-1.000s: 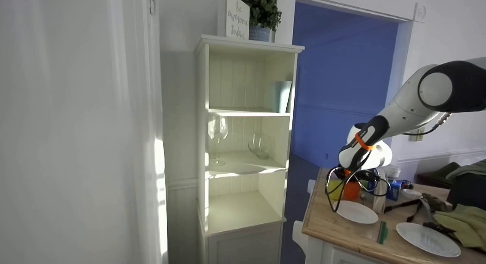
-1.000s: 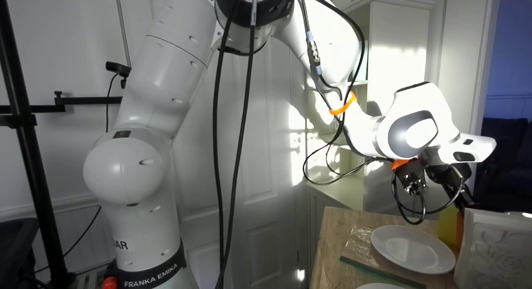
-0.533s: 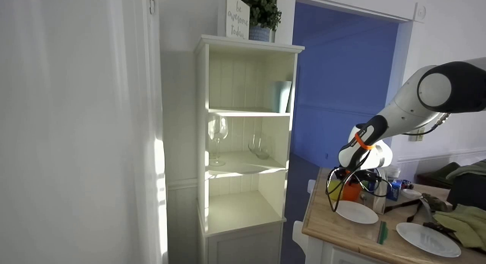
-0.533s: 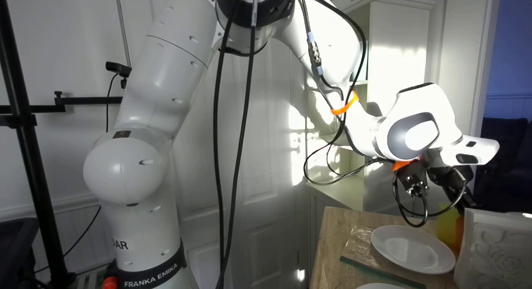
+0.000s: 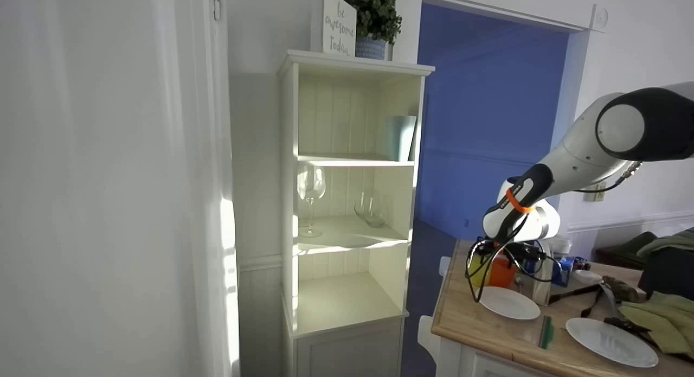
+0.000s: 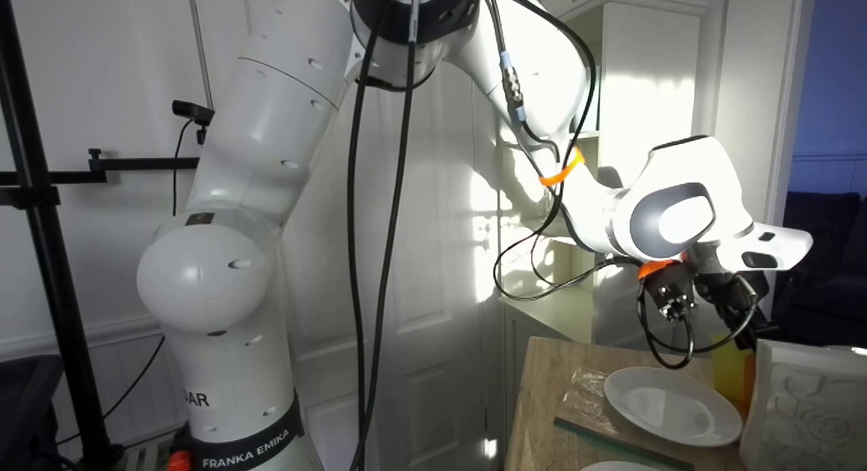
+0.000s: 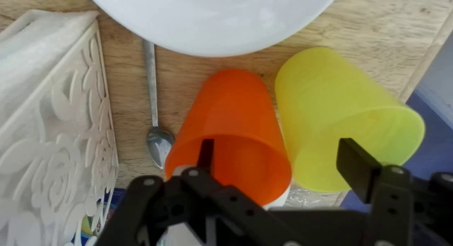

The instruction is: Remove the plastic cups from the second shelf from the top and put them on the table

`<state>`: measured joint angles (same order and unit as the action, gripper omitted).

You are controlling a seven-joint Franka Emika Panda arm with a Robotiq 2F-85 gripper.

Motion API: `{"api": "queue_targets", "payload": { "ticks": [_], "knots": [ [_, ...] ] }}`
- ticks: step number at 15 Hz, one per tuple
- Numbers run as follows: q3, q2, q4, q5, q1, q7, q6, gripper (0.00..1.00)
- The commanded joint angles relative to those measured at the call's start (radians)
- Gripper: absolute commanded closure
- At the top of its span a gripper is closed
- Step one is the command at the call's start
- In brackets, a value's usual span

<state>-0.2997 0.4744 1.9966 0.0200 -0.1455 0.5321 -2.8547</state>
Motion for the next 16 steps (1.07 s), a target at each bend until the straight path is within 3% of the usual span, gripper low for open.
{"api": "queue_targets", "payload": {
  "ticks": [1, 8, 13, 16],
  "knots": [
    [-0.004, -0.049, 0.014, -0.039, 0.023, -0.045, 0.057, 0.00],
    [-0.025, -0.127, 0.033, 0.004, 0.060, -0.026, 0.096, 0.00],
    [-0.001, -0.127, 0.025, 0.037, 0.059, -0.129, 0.080, 0.03],
    [-0.006, -0.112, 0.018, 0.084, 0.080, -0.174, 0.087, 0.00]
  ]
}}
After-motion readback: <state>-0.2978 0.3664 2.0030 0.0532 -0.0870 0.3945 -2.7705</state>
